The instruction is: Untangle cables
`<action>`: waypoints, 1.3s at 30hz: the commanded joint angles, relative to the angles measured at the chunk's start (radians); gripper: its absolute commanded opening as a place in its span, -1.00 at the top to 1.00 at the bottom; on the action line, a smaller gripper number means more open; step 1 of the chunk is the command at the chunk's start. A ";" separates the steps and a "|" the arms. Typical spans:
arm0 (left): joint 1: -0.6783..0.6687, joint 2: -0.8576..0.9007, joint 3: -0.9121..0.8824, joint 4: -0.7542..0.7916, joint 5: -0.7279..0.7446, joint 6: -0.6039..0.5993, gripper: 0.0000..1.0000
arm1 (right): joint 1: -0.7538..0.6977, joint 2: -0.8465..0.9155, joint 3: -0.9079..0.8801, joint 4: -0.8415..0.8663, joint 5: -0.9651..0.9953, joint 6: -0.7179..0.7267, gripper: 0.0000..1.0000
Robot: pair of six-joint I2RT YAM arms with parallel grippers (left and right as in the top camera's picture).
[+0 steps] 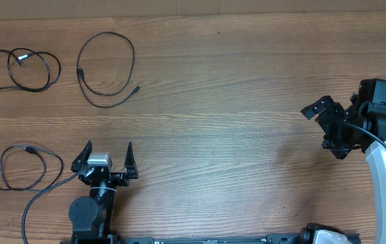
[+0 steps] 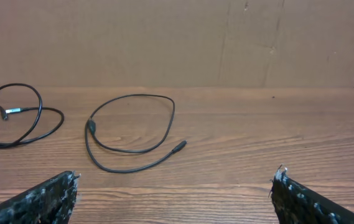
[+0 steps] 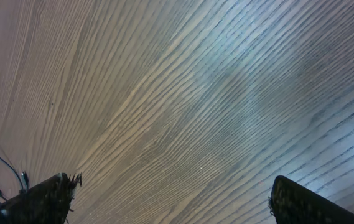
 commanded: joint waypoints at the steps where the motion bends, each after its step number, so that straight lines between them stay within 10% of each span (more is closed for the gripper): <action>1: -0.006 -0.013 -0.013 0.005 -0.010 -0.018 -0.99 | 0.004 0.003 0.017 0.004 -0.001 0.002 -1.00; 24: -0.007 -0.012 -0.013 0.003 -0.010 -0.018 -0.99 | 0.004 -0.021 0.017 -0.011 -0.001 0.002 -1.00; 39: -0.007 -0.012 -0.013 0.004 -0.010 -0.018 -0.99 | 0.018 -0.377 0.015 -0.177 0.000 0.002 -1.00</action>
